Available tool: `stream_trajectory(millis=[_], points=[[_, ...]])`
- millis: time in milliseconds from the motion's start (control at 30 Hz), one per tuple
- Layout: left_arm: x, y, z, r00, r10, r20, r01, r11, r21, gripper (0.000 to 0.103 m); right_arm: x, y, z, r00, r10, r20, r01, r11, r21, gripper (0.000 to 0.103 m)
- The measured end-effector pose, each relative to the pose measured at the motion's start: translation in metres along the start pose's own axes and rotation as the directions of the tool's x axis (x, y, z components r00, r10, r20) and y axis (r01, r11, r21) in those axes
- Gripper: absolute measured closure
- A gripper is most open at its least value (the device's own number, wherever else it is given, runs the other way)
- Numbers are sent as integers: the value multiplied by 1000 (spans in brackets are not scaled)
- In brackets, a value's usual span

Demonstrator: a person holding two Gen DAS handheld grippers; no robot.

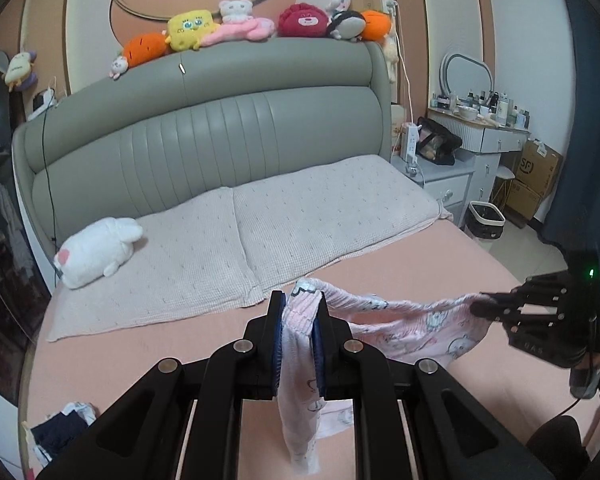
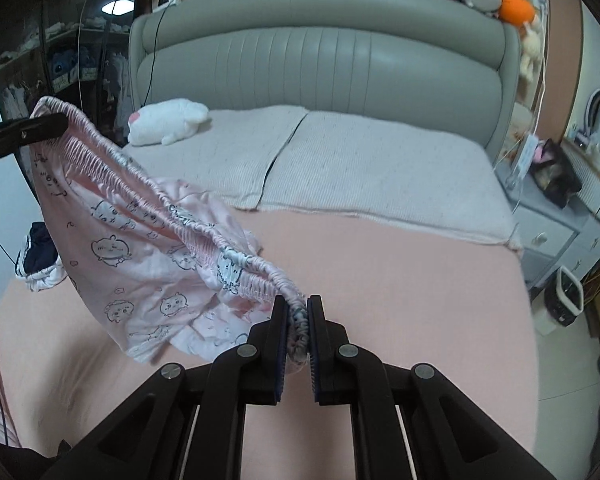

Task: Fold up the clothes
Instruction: 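Lift the pants by the waistband with both grippers, spreading them apart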

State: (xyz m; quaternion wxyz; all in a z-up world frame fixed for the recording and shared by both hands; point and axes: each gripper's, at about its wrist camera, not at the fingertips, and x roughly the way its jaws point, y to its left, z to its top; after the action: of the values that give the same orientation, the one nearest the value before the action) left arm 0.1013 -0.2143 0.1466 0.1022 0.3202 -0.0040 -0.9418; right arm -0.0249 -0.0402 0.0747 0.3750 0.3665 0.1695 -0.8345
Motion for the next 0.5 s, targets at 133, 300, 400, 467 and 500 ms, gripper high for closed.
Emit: stream_trajectory(millis=[133, 300, 400, 467, 500], points=[[-16, 0, 15, 1000, 4, -11, -4, 1000, 13, 92, -21, -13, 25, 999, -23, 24, 24, 999, -38, 96], [-36, -6, 33, 1000, -14, -6, 15, 999, 38, 92, -76, -19, 44, 992, -101, 76, 110, 987, -118, 96], [-45, -14, 44, 1000, -12, 0, 12, 996, 84, 92, -94, -20, 58, 984, -140, 114, 157, 976, -150, 96], [-45, -18, 49, 1000, -17, 0, 17, 994, 106, 92, -105, -22, 65, 978, -164, 130, 184, 969, -164, 96], [-42, -19, 51, 1000, -18, -4, 19, 993, 115, 92, -107, -23, 66, 977, -168, 129, 188, 968, -166, 96]])
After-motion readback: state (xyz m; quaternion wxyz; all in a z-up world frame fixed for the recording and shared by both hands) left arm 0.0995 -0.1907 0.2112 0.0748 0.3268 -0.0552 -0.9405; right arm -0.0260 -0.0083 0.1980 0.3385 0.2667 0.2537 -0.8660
